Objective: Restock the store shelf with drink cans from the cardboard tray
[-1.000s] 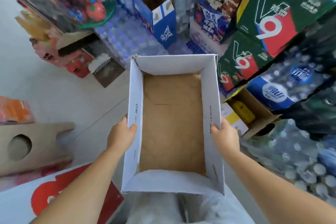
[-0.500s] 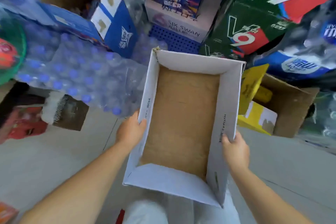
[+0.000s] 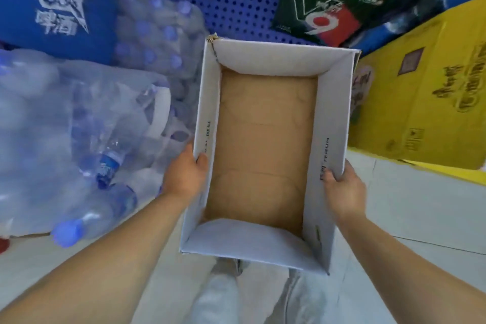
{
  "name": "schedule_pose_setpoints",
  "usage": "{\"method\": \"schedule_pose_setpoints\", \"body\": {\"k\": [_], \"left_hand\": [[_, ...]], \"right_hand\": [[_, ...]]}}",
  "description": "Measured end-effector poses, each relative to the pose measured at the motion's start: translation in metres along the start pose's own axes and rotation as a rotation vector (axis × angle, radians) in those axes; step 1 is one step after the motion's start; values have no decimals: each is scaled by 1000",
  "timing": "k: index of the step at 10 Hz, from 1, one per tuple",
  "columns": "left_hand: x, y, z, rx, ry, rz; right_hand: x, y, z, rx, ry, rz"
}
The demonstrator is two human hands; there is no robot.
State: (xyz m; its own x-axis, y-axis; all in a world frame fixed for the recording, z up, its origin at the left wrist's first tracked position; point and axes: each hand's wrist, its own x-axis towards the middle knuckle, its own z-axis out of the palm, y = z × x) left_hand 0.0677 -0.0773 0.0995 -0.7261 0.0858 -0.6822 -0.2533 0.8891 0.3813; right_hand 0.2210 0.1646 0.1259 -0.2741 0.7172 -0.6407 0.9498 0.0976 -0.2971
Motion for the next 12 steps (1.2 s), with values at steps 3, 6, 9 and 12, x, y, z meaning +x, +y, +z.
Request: {"method": "schedule_pose_setpoints", "body": {"k": [3, 6, 9, 12], "left_hand": [[94, 1, 56, -10, 106, 52], [140, 6, 70, 40, 40, 90], [156, 22, 73, 11, 71, 110], [152, 25, 62, -182, -68, -44]], "right_hand": [[94, 3, 64, 38, 39, 62], [130, 10, 87, 61, 31, 66], [158, 1, 88, 134, 74, -7], [157, 1, 78, 262, -82, 55]]}}
